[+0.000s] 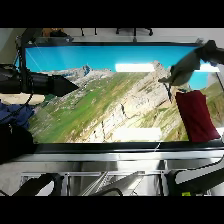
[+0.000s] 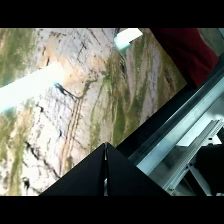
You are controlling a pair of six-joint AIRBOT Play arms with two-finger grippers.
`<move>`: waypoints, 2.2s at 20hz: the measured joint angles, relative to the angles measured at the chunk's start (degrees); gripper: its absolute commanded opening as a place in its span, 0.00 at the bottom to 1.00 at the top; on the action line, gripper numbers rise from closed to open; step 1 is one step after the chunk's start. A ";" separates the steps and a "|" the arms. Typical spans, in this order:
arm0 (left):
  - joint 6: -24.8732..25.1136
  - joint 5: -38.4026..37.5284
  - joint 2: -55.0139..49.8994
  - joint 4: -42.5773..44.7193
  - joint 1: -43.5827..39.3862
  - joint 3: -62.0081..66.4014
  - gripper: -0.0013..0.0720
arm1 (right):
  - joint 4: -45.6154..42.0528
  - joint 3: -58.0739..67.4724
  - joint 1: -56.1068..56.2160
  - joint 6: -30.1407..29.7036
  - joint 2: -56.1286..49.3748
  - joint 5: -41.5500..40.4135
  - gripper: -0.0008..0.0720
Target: Fold the shirts.
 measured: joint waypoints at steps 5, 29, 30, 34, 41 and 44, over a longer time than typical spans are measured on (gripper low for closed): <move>-0.02 -0.04 0.00 0.00 0.00 0.00 0.03 | -4.13 0.11 -3.98 4.72 0.31 1.77 0.04; -0.15 -3.58 -0.02 0.15 0.00 0.00 0.03 | 1.11 -4.92 -5.22 16.28 -0.79 -9.62 0.04; -0.13 -3.65 -0.02 0.17 0.00 0.00 0.03 | 1.31 -5.01 -5.42 16.26 0.00 -9.97 0.04; -0.02 -3.91 -0.02 0.17 0.00 0.00 0.03 | 2.19 -5.09 -7.78 16.09 4.68 -9.84 0.04; -0.04 -4.09 -0.02 0.20 0.00 0.00 0.03 | -2.58 -5.62 -15.41 19.30 8.50 4.26 0.04; -0.07 -4.42 -0.04 0.20 0.00 0.00 0.03 | -9.73 -5.77 -16.81 21.79 9.01 11.30 0.04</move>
